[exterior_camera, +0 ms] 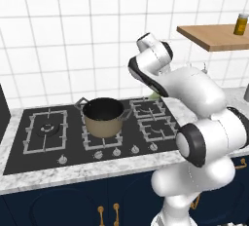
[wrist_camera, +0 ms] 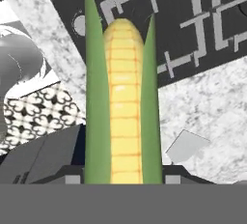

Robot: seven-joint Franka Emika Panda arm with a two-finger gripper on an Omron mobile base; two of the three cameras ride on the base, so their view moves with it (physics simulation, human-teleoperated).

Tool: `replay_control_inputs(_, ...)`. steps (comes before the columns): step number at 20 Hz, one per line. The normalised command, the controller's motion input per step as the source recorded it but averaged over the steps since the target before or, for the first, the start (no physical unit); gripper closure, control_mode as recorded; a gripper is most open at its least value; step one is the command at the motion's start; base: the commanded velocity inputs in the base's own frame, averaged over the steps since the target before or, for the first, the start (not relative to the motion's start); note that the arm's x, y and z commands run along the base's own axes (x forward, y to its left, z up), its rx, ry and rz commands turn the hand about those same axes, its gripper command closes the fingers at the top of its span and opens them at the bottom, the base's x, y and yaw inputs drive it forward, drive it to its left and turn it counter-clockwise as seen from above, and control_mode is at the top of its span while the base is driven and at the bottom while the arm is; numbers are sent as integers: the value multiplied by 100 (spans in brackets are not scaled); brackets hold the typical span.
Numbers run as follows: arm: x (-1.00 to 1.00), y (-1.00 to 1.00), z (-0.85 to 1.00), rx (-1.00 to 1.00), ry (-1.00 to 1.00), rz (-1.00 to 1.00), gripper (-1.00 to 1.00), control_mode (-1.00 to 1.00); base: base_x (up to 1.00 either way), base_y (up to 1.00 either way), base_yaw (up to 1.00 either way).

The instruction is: Put the corn and broccoli in the pot. Retrieve the spatula and lightly stir the vegetables in the pot.

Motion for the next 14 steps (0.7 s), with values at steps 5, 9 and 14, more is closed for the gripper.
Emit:
replay_control_inputs(5,44,100,-1,-10,32,25,100,-100,0,0,0)
replay_control_inputs(9,15,100,-36,-13,17,22,100,-100,0,0,0)
replay_control_inputs(14,11,92,-37,-7,1,16,100,-100,0,0,0)
